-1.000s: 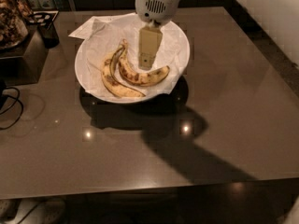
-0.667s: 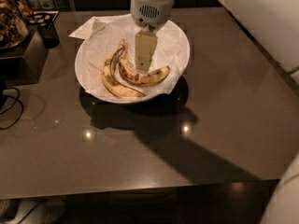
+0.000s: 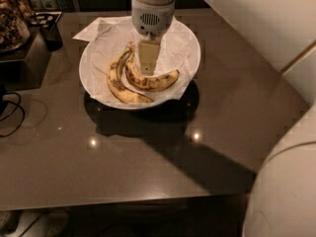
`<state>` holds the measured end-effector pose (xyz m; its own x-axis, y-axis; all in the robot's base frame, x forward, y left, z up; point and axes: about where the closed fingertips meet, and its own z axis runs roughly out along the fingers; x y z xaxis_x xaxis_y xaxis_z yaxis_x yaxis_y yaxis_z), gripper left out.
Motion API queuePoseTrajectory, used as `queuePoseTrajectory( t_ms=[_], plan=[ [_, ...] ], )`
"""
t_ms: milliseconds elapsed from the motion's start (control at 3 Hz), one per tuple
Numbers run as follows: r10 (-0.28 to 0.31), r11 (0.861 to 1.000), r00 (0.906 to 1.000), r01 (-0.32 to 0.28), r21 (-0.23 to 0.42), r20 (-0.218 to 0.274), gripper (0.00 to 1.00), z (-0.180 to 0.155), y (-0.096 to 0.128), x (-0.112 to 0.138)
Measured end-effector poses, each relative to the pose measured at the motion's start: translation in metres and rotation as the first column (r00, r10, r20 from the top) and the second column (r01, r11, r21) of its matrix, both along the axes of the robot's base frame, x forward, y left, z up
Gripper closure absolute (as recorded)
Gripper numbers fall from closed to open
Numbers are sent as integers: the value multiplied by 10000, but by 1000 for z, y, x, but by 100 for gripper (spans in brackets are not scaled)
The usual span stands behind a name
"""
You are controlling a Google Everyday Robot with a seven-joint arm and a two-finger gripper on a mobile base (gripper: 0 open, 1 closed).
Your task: Pick banana from white bowl
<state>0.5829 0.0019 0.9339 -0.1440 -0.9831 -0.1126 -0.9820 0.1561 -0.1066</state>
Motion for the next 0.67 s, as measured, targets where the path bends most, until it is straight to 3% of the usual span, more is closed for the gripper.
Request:
queuePoseTrajectory(
  t_ms=[667],
  plan=[
    [-48, 9998, 9996, 43, -176, -280, 47, -17, 3, 11]
  ],
)
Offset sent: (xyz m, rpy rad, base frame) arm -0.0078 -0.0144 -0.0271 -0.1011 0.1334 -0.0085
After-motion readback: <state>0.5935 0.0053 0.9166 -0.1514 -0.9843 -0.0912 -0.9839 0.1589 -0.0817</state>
